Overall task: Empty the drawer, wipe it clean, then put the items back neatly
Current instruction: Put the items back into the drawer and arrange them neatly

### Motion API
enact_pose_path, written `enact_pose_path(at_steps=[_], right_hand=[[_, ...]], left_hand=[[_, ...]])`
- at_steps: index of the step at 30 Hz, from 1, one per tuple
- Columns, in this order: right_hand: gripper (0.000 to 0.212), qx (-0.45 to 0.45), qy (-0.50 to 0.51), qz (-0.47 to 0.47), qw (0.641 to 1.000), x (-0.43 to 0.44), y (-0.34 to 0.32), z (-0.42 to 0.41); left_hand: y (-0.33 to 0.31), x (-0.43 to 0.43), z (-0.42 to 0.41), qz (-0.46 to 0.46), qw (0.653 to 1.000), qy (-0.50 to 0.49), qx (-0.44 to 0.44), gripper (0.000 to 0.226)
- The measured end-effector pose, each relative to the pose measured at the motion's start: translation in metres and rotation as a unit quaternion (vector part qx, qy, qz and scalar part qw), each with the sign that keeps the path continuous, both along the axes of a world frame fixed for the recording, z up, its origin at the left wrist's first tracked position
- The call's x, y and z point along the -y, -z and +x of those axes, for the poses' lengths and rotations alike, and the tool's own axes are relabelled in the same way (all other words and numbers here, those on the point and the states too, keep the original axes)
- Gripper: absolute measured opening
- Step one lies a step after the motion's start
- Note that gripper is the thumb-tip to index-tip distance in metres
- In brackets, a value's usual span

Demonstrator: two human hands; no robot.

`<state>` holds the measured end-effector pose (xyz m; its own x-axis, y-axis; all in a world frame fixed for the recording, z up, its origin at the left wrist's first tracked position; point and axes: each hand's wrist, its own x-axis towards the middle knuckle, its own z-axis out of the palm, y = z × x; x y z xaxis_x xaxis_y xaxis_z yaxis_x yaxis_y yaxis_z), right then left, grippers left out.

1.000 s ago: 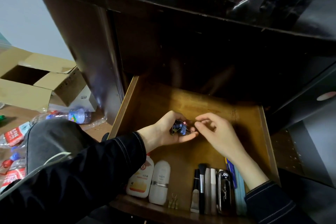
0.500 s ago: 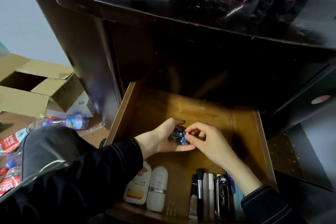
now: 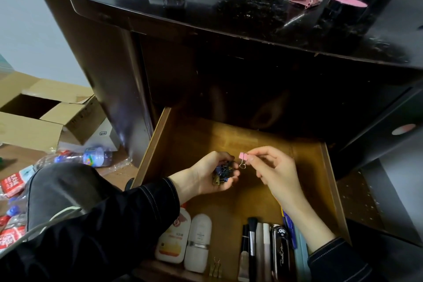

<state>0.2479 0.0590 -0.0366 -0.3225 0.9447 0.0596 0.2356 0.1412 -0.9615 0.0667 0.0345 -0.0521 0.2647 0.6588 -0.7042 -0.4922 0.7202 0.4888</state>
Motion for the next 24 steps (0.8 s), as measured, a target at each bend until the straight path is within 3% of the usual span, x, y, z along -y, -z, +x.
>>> enact_pose_path(at_steps=[5, 12, 19, 24], right_hand=[[0.01, 0.033, 0.048, 0.01, 0.998, -0.004, 0.001, 0.004], [0.01, 0.16, -0.007, 0.073, 0.984, 0.004, 0.005, -0.003], [0.021, 0.118, 0.032, 0.028, 0.992, 0.0, 0.007, -0.001], [0.007, 0.166, 0.015, 0.046, 0.985, -0.002, 0.011, 0.001]], left_hand=[[0.0, -0.001, 0.0, 0.024, 0.999, 0.039, -0.01, 0.027], [0.001, 0.0, -0.001, 0.037, 0.999, 0.032, -0.006, 0.013], [0.002, -0.001, 0.001, 0.048, 0.997, 0.024, -0.048, 0.013], [0.003, 0.0, 0.002, 0.06, 0.995, 0.033, -0.073, 0.017]])
